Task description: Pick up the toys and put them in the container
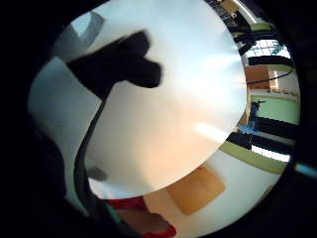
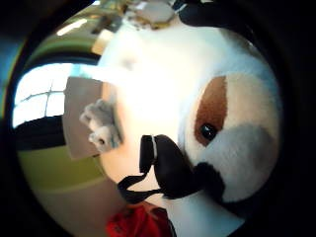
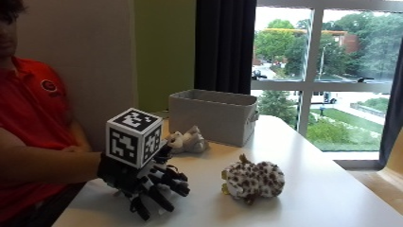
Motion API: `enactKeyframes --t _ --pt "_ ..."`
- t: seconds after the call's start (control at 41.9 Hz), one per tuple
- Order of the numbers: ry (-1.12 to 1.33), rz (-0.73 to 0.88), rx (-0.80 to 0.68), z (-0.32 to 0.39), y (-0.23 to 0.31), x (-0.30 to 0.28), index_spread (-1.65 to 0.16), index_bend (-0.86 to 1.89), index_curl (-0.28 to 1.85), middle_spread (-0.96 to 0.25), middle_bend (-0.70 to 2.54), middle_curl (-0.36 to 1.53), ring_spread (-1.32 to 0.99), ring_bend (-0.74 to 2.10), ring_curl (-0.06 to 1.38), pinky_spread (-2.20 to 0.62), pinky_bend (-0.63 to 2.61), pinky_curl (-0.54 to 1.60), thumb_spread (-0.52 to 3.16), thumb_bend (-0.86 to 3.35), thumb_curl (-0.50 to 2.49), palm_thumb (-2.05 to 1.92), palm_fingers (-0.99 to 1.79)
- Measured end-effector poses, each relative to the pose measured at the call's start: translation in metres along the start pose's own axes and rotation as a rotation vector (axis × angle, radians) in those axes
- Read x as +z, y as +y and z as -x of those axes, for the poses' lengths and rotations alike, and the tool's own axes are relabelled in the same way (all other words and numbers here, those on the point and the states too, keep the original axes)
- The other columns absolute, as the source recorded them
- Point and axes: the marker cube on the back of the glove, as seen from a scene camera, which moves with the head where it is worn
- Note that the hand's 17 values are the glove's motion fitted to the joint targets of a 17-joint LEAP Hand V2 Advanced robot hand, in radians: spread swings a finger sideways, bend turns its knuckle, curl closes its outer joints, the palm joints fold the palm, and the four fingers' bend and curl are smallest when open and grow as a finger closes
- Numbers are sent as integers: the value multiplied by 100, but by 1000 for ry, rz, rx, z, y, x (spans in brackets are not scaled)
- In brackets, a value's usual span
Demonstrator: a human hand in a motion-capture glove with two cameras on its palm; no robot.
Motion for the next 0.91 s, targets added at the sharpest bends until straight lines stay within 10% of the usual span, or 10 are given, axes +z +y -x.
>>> enactKeyframes --t 0.477,0.906 --pt "66 -304 -180 26 6 8 -41 29 37 -34 49 35 -40 72 31 -34 77 38 105 17 45 46 114" --pt "-34 -384 -348 142 -21 -87 -32 61 58 -38 85 55 -43 103 47 -45 81 43 64 12 65 53 130"
